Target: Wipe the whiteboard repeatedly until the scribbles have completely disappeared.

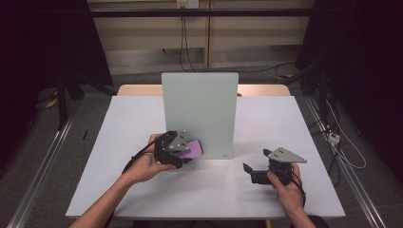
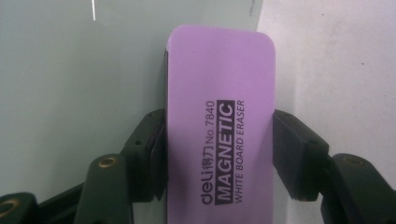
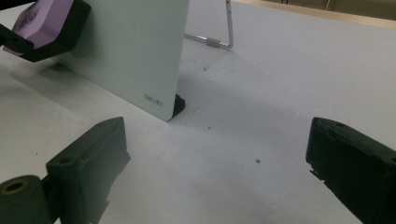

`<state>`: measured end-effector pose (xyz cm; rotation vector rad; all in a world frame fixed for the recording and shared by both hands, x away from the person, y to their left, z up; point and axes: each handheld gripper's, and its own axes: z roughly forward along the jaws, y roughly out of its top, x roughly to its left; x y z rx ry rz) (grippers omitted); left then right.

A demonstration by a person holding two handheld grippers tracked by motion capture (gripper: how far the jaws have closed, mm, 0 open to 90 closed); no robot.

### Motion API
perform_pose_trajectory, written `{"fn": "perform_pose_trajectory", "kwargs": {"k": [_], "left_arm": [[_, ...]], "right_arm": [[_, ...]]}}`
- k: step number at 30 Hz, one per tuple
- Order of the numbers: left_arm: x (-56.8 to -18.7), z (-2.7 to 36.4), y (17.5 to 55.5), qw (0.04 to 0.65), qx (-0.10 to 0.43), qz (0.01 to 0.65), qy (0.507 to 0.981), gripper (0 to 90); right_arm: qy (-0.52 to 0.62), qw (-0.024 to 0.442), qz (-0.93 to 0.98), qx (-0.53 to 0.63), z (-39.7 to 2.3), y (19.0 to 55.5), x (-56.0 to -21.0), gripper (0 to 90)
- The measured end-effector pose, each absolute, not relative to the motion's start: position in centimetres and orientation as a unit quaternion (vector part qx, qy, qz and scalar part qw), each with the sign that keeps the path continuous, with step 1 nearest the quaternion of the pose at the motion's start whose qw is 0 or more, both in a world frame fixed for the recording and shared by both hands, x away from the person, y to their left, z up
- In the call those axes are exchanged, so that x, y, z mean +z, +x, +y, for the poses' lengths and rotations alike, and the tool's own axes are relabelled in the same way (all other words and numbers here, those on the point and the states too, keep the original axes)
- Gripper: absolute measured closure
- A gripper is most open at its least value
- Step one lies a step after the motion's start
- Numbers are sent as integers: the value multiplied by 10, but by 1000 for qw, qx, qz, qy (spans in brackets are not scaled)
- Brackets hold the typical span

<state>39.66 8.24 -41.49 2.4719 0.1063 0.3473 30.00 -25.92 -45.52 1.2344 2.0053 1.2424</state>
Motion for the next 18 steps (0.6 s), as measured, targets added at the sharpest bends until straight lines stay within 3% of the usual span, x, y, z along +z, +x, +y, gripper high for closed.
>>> {"fn": "perform_pose_trajectory", "kwargs": {"k": [7,18], "left_arm": [[-415,87,397,319,125,47,938,408],[-378,123,410,371,158,96,910,408]], "right_arm": [[455,236,728,455,-260,301,-455,51],[458,236,728,453,-259,303,-456,52]]}}
